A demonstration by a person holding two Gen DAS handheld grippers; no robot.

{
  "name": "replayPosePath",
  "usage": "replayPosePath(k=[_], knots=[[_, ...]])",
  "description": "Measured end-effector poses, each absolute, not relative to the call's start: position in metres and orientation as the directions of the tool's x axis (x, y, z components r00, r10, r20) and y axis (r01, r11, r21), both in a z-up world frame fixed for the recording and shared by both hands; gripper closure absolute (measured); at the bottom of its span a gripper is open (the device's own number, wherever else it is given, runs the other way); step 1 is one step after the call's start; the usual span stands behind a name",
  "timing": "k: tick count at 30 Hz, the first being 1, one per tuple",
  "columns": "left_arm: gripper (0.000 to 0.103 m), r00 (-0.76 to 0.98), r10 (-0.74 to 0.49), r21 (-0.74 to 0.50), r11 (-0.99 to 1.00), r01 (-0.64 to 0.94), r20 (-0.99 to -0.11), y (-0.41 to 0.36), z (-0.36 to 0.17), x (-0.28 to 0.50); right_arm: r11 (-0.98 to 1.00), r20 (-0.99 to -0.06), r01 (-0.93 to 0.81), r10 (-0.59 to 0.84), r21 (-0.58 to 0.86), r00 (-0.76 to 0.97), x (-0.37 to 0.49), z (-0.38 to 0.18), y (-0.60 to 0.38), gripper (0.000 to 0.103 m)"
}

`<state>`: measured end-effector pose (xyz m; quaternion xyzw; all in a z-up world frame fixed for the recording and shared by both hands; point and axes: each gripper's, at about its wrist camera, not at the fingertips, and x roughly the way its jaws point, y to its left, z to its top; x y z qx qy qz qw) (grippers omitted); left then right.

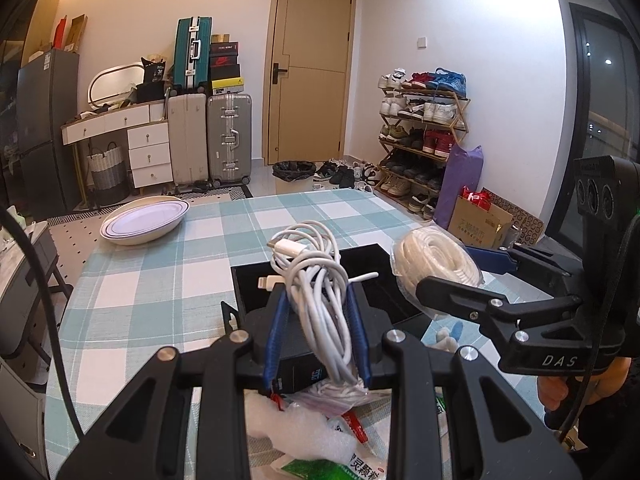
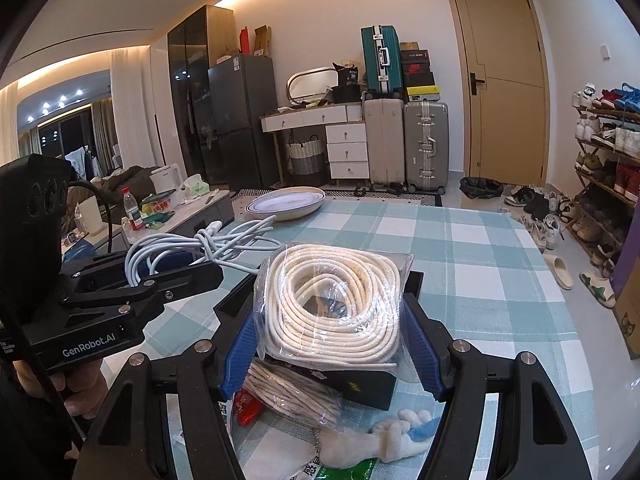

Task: Organize soft objects
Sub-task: 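Lower the rope bag into the black box with the right tool while the left tool lowers the cable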

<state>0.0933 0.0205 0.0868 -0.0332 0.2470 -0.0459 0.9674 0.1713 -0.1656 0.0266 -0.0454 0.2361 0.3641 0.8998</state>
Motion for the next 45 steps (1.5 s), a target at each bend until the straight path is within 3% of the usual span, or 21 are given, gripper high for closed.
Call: replayPosePath(k=[26,45], knots=[[0.075,0.827,-0.089,-0.084,0.995,0.051,-0.556,0.029,0.053,0.143,0.775,-0.566,-0.63,0.495,-0.056,0.659,0.228,-0.007,-0.126,0.035],[0.075,0.798,-0.081,-0.067,0.996,0.051,-0.597,0.031,0.038,0.159,0.726,-0.6,-0.682,0.509,-0.086,0.617,0.246,-0.02,-0.109,0.034]])
